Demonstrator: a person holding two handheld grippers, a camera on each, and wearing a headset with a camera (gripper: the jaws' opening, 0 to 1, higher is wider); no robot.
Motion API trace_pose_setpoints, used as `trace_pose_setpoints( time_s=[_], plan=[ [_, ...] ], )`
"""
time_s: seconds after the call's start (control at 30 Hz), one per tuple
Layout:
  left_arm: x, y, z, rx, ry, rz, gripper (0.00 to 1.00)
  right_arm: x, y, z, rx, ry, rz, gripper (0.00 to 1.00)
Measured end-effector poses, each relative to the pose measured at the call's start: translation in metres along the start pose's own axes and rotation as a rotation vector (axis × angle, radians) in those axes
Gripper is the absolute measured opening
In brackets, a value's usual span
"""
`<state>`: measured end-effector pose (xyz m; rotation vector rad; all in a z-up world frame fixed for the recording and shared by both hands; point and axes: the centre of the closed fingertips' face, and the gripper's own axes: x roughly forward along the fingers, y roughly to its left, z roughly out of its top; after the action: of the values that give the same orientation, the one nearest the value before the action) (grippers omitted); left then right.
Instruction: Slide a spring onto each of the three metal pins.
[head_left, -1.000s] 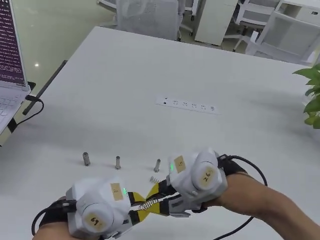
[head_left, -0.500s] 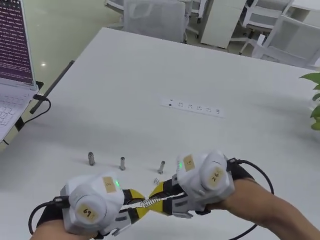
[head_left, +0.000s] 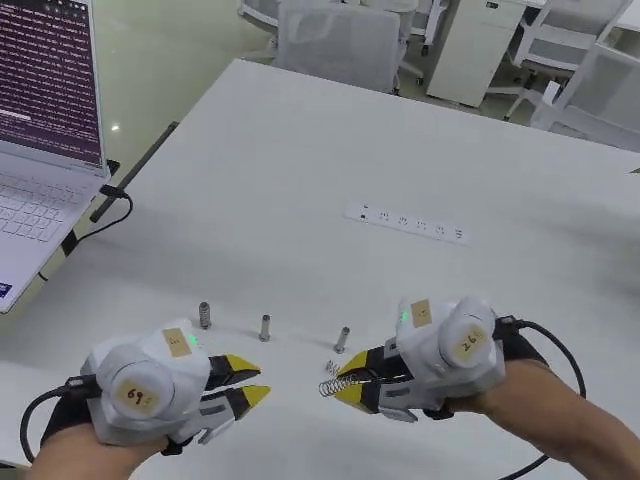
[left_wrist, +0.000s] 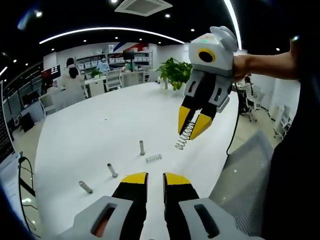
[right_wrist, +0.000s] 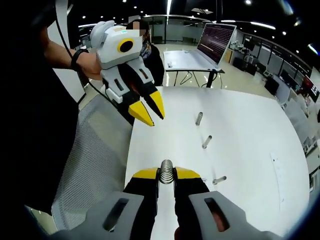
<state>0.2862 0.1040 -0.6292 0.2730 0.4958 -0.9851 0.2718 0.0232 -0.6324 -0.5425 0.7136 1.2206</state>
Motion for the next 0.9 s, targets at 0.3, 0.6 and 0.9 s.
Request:
trace_pose_setpoints(
  time_s=[0.3,0.6,0.9],
  plan=[
    [-0.013,0.019,-0.009,-0.052,-0.008,0.063,0.07,0.003,-0.01,-0.008,0.028,0.019,-0.007,0.08],
    [-0.021,0.034,-0.02,-0.105,-0.012,0.12,0.15,0.013,-0.016,-0.012,0.045,0.045,0.0,0.09],
    [-0.03,0.047,-0.038,-0.149,-0.009,0.168,0.22,0.028,-0.027,-0.013,0.059,0.08,-0.006,0.09]
  ],
)
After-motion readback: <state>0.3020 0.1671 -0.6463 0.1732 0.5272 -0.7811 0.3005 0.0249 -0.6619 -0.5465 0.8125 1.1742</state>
